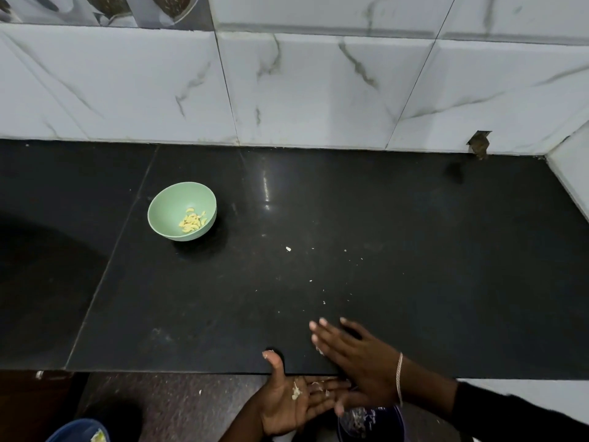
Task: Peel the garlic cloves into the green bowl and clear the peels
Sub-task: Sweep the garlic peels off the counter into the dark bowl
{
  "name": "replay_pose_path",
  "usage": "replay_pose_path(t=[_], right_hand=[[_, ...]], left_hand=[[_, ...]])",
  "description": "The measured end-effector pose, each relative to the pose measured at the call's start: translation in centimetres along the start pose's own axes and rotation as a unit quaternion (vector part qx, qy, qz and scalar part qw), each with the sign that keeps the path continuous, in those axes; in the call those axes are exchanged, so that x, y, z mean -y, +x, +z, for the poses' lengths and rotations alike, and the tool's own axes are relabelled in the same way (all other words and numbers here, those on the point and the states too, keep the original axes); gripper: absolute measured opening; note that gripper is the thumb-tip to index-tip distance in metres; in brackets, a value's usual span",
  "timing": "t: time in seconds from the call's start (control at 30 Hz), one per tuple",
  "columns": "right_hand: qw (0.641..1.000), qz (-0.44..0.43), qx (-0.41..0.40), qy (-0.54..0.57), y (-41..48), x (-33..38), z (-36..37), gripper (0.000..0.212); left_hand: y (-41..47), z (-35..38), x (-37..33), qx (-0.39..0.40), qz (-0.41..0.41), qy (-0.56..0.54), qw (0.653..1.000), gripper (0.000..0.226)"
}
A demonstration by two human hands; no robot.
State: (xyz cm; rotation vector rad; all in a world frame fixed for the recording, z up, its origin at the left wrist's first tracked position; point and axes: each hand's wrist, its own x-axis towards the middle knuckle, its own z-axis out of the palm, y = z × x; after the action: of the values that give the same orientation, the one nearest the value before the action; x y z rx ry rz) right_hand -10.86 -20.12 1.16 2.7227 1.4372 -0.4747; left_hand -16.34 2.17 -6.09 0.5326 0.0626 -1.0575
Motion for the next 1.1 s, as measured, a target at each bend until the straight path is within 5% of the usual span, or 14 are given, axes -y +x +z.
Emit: replay_pose_path(t=[0.07, 0.17, 0.3, 0.53, 0.6, 0.67, 0.77, 0.93, 1.1], right_hand=[[0.999, -0.009, -0.020, 0.027, 0.1, -0.4, -1.0, 0.108], [0.985, 0.133, -0.076, 0.081, 2.1, -6.2, -2.9, 0.105], [0.962, 0.267, -0.013, 0.056, 4.1, -12.8, -3.9, 0.111], [1.000, 0.001, -0.008, 0.030, -0.7, -0.2, -0.5, 0.106], [0.996, 0.019, -0.065, 0.065, -1.1, -0.6, -0.2, 0.101], [0.980, 0.135, -0.111, 0.097, -0.5, -3.4, -0.6, 0.097], [0.958, 0.264, -0.063, 0.091, -0.1, -5.9, -1.0, 0.104], [0.995, 0.093, -0.022, 0.042, -1.3, 1.9, 1.8, 0.114], [0.998, 0.044, -0.048, 0.023, -1.8, 4.5, 1.2, 0.107]], left_hand=[[0.0, -0.3, 0.1, -0.015, 0.000, 0.027, 1.000, 0.159], [0.0, -0.4, 0.2, -0.022, -0.013, 0.041, 0.999, 0.157], [0.1, -0.1, -0.1, -0.024, -0.019, 0.012, 0.999, 0.155], [0.1, -0.3, 0.2, -0.019, -0.016, 0.016, 1.000, 0.157], [-0.1, -0.4, 0.3, -0.022, -0.008, 0.030, 0.999, 0.157], [-0.1, -0.6, 0.3, -0.029, -0.012, 0.039, 0.999, 0.157], [0.1, -0.6, 0.2, -0.023, -0.020, 0.018, 0.999, 0.157], [0.1, -0.6, 0.4, -0.030, -0.012, -0.022, 0.999, 0.155], [0.0, -0.3, 0.4, -0.055, -0.005, -0.045, 0.997, 0.154]])
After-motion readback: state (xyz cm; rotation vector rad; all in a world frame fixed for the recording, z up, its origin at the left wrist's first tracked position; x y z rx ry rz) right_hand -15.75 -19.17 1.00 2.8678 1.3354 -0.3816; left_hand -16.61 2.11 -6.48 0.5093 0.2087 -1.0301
